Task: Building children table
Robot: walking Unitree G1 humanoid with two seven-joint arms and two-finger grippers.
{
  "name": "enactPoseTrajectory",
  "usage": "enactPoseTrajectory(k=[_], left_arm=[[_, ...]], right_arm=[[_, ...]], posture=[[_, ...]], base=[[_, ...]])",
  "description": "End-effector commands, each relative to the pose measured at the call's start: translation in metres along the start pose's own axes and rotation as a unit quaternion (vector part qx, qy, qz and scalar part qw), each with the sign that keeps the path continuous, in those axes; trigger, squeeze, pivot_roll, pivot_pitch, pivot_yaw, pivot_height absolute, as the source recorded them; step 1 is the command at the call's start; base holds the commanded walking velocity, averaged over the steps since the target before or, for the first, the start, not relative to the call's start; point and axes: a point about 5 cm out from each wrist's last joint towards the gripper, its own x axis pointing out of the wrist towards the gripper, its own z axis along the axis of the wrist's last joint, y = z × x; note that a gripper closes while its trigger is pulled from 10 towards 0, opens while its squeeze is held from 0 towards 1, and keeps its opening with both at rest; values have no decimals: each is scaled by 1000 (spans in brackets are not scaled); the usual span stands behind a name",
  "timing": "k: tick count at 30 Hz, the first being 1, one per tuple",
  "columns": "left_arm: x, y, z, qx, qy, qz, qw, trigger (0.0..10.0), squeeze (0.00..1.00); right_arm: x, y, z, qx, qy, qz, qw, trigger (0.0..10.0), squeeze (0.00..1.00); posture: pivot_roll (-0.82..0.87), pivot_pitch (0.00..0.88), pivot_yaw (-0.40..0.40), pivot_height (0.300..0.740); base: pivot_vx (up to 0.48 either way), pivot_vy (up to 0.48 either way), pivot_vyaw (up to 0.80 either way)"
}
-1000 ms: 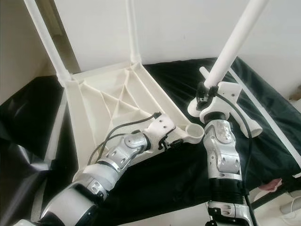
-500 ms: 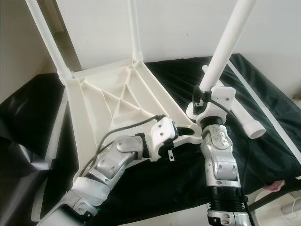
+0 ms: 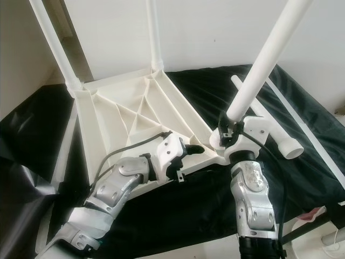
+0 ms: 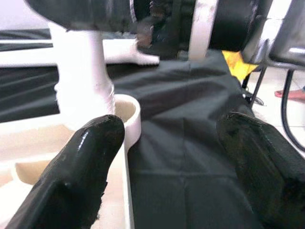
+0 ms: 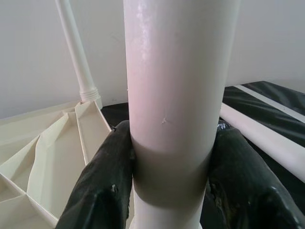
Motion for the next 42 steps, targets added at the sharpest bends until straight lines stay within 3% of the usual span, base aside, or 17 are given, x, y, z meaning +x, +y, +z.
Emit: enactPoseTrajectory(k=[1, 4, 9, 17, 26, 27, 33, 42], left_arm=[[-4, 5, 2, -1, -2, 44, 999, 10000, 0], [-5, 5, 3, 0, -6, 49, 999, 10000, 0], [-10, 6, 4, 55, -7, 88, 995, 10000, 0], [-13, 8, 2, 52, 12, 107, 993, 10000, 0], [-11, 11, 3, 60, 21, 115, 991, 10000, 0], [-10, 13, 3, 60, 23, 118, 991, 10000, 0], [-10, 14, 3, 57, 25, 125, 990, 10000, 0], [-11, 16, 4, 54, 24, 135, 989, 10000, 0]], right_arm=[[-4, -4, -2, 4, 2, -9, 1000, 10000, 0], [-6, -6, -3, 4, 8, -14, 1000, 10000, 0], [-17, -20, -8, -9, 27, -32, 999, 10000, 0], [-24, -24, -11, -28, 37, -24, 999, 10000, 0], [-17, -16, -17, -57, 50, 37, 996, 10000, 0], [-13, -11, -19, -76, 54, 70, 993, 10000, 0], [-11, -5, -21, -106, 60, 120, 985, 10000, 0], [-17, -7, -27, -114, 73, 141, 981, 10000, 0]], posture=[[-80, 0, 14, 740], [-79, 0, 12, 740], [-81, 19, 14, 740], [-84, 30, 23, 740], [-90, 33, 30, 740], [-91, 33, 27, 740], [-85, 32, 16, 740], [-82, 32, 10, 740]], base=[[0, 0, 0], [0, 0, 0], [0, 0, 0], [0, 0, 0], [0, 0, 0], [0, 0, 0], [0, 0, 0], [0, 0, 0]])
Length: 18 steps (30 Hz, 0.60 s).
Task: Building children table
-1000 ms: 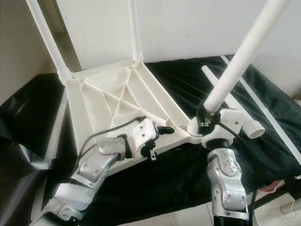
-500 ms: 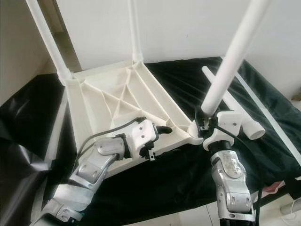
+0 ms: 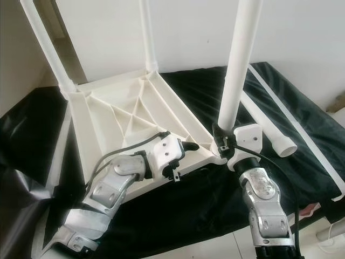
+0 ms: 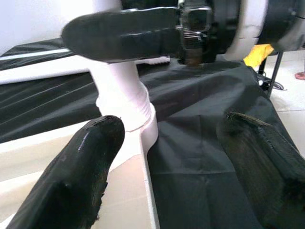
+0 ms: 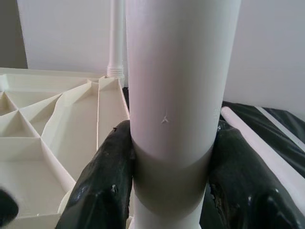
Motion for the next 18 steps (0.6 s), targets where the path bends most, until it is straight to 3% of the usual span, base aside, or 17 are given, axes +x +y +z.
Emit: enactPoseTrajectory(k=[1, 11, 18], left_arm=[[-3, 10, -3, -3, 10, 105, 994, 10000, 0], [-2, 12, -1, 1, 8, 106, 994, 10000, 0], [-2, 13, 0, 3, 8, 106, 994, 10000, 0]], right_arm=[[-5, 4, -18, 7, 46, 15, 999, 10000, 0], [-1, -4, -31, 86, 74, -15, 993, 10000, 0], [6, -4, -34, 112, 93, -26, 989, 10000, 0]], posture=[[-82, 32, 10, 740], [-85, 30, 16, 740], [-81, 31, 15, 740]], base=[[0, 0, 0], [0, 0, 0], [0, 0, 0]])
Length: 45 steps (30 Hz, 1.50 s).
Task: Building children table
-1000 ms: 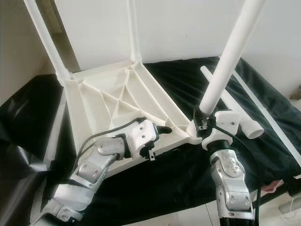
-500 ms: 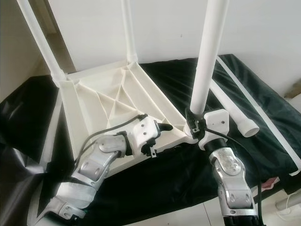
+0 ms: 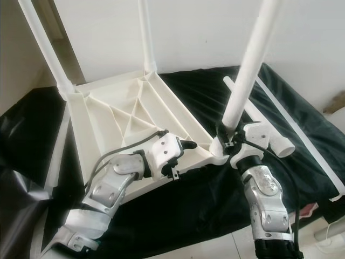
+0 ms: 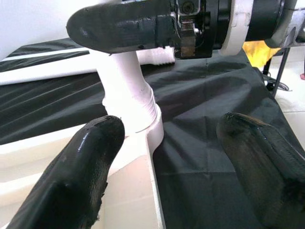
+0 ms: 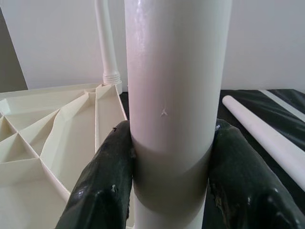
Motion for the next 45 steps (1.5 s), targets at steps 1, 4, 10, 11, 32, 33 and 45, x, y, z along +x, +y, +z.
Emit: enactPoseTrajectory(k=[1, 4, 10, 11, 32, 33, 45], left_arm=[[-2, 11, 0, -1, 5, 97, 995, 10000, 0], [-2, 11, 0, -1, 6, 99, 995, 10000, 0], [-3, 11, 0, 0, 7, 103, 995, 10000, 0], [-3, 11, 0, 0, 6, 103, 995, 10000, 0], [-1, 12, 2, 5, 4, 102, 995, 10000, 0], [-1, 12, 2, 5, 4, 102, 995, 10000, 0], [0, 12, 3, 4, 2, 104, 995, 10000, 0]], right_arm=[[-5, 1, -29, 26, 76, -8, 997, 10000, 0], [-4, 1, -30, 36, 77, -12, 996, 10000, 0], [-5, 1, -30, 26, 70, -4, 997, 10000, 0], [-6, 2, -29, 21, 69, -1, 997, 10000, 0], [-12, 7, -35, 4, 70, -14, 997, 10000, 0], [-12, 7, -35, 4, 70, -14, 997, 10000, 0], [-1, 4, -36, 9, 65, -175, 982, 10000, 0]], posture=[[-79, 31, 15, 740], [-77, 31, 13, 740], [-76, 29, 10, 740], [-77, 27, 10, 740], [-82, 23, 19, 740], [-82, 23, 19, 740], [-76, 23, 8, 740]], base=[[0, 0, 0], [0, 0, 0], [0, 0, 0], [0, 0, 0], [0, 0, 0], [0, 0, 0], [0, 0, 0]])
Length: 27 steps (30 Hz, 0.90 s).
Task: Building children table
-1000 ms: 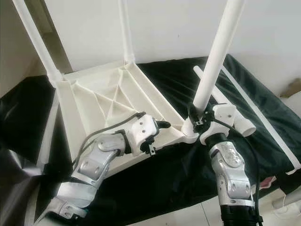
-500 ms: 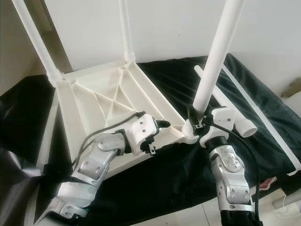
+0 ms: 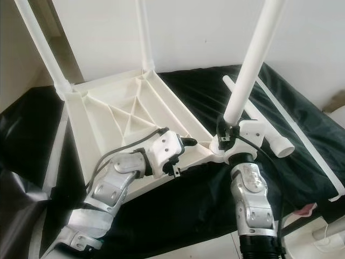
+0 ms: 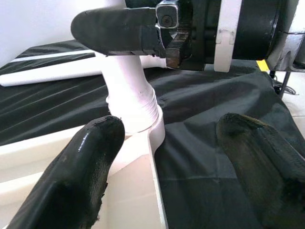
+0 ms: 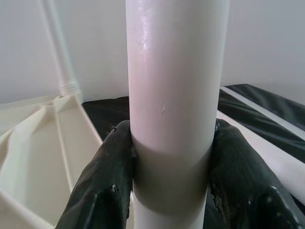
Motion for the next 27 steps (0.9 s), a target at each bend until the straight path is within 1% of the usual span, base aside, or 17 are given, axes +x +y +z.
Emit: enactPoseTrajectory(k=[1, 4, 6, 8, 16, 17, 19, 20, 21, 22, 23, 25, 27], left_arm=[[-1, 9, 1, 2, 3, 90, 996, 10000, 0], [1, 8, 2, 0, 0, 90, 996, 10000, 0], [1, 8, 2, 0, 0, 90, 996, 10000, 0], [2, 7, 2, -1, -1, 90, 996, 10000, 0], [3, 7, 3, 0, -3, 91, 996, 10000, 0], [3, 7, 3, 0, -3, 92, 996, 10000, 0], [3, 7, 3, 0, -3, 92, 996, 10000, 0], [3, 8, 4, 0, -4, 93, 996, 10000, 0], [3, 8, 4, 0, -4, 93, 996, 10000, 0], [3, 8, 4, 2, -4, 93, 996, 10000, 0], [3, 8, 4, 3, -4, 93, 996, 10000, 0], [3, 8, 4, 3, -4, 93, 996, 10000, 0], [3, 8, 4, 3, -5, 93, 996, 10000, 0]], right_arm=[[-6, -9, -31, -11, 80, -45, 996, 10000, 0], [0, -1, -29, -12, 72, -96, 993, 10000, 0], [2, 1, -29, -9, 71, -105, 992, 10000, 0], [3, 6, -29, -18, 70, -133, 989, 10000, 0], [1, 9, -29, -30, 63, -159, 985, 10000, 0], [-2, 3, -29, -35, 62, -180, 981, 10000, 0], [-2, 3, -29, -35, 62, -180, 981, 10000, 0], [-4, -3, -29, -40, 60, -201, 977, 10000, 0], [-4, -3, -29, -40, 60, -201, 977, 10000, 0], [-7, -18, -31, -49, 61, -250, 965, 10000, 0], [-8, -24, -31, -53, 62, -270, 959, 10000, 0], [-8, -24, -31, -53, 62, -270, 959, 10000, 0], [-10, -29, -32, -55, 63, -293, 952, 10000, 0]], posture=[[-76, 23, 8, 740], [-76, 19, 3, 740], [-75, 18, 1, 740], [-71, 15, -3, 740], [-62, 7, -12, 740], [-59, 1, -15, 740], [-59, 1, -15, 740], [-59, 1, -15, 740], [-59, 1, -15, 740], [-59, 0, -13, 740], [-59, 0, -12, 740], [-59, 0, -12, 740], [-61, 0, -8, 740]], base=[[0, 0, 0], [0, 0, 0], [0, 0, 0], [0, 0, 0], [0, 0, 0], [0, 0, 0], [0, 0, 0], [0, 0, 0], [0, 0, 0], [0, 0, 0], [0, 0, 0], [0, 0, 0], [0, 0, 0]])
